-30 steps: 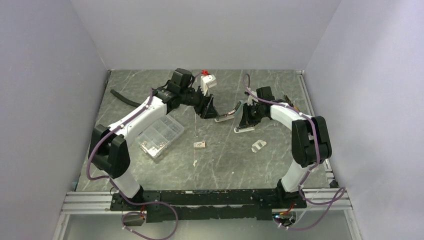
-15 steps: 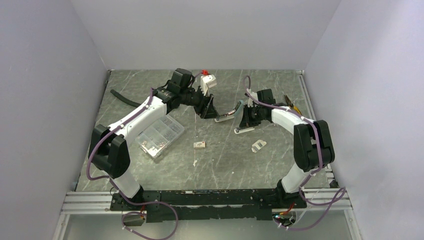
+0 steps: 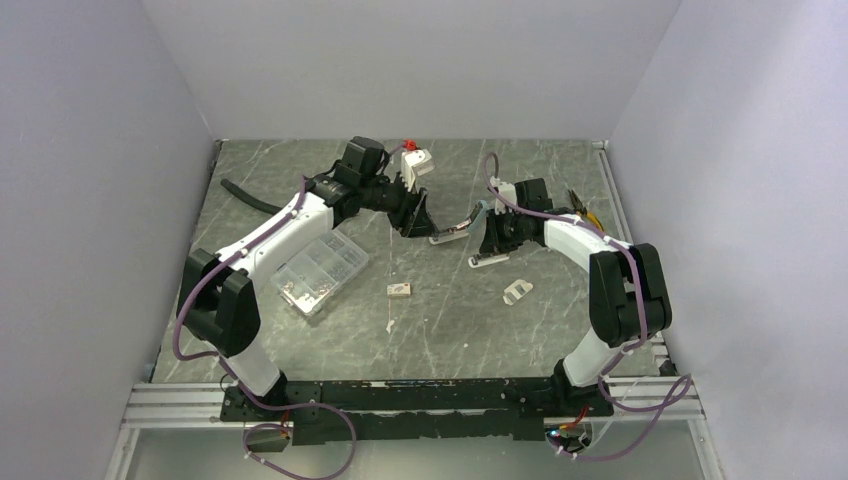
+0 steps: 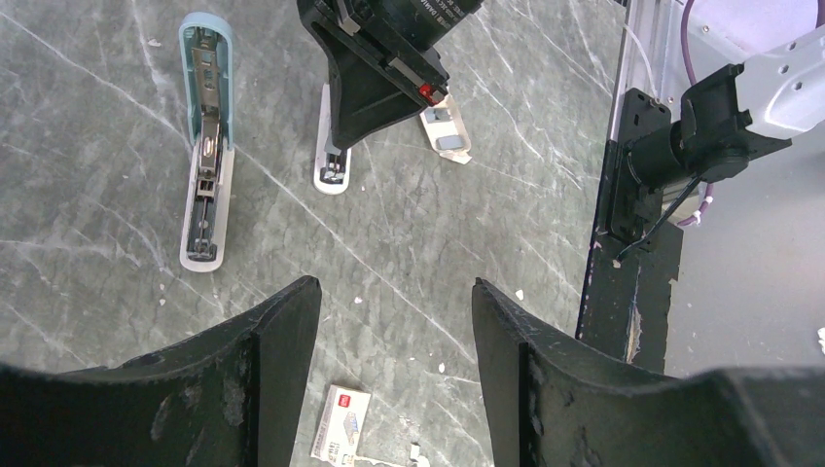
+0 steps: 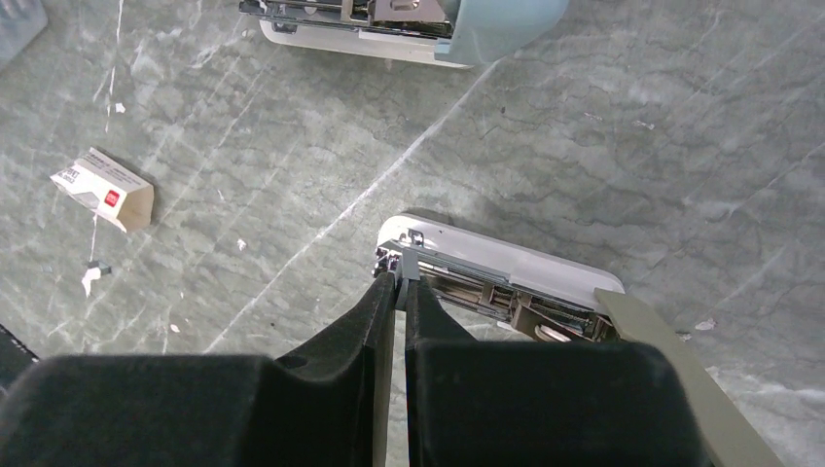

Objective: Load the staples into the stapler
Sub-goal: Install the staple into the stapler.

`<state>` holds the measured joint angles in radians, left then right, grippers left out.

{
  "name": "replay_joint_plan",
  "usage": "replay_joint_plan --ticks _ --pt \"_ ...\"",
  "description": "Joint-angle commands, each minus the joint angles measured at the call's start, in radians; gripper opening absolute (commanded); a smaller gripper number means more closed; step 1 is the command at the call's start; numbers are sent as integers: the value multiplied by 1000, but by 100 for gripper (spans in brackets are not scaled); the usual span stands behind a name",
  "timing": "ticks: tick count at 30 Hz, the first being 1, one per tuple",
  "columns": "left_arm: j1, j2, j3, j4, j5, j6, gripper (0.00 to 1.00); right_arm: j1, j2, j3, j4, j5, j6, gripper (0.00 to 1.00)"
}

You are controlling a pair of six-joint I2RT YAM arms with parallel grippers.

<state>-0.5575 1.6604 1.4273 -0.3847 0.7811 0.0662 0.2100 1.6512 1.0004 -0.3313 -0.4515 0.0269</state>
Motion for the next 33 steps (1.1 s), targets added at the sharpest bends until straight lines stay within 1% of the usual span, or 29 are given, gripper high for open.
replay_joint_plan --ticks 1,13,15,33 --pt "5 -16 20 21 15 1 64 5 -39 -8 49 -1 -61 0" --pt "5 -13 19 20 17 3 64 7 -36 -11 42 -42 -28 0" --pt "6 -14 19 20 17 4 64 6 -34 -12 41 -45 -2 0" --pt "5 -18 17 18 19 5 64 8 -22 -21 56 -27 0 0"
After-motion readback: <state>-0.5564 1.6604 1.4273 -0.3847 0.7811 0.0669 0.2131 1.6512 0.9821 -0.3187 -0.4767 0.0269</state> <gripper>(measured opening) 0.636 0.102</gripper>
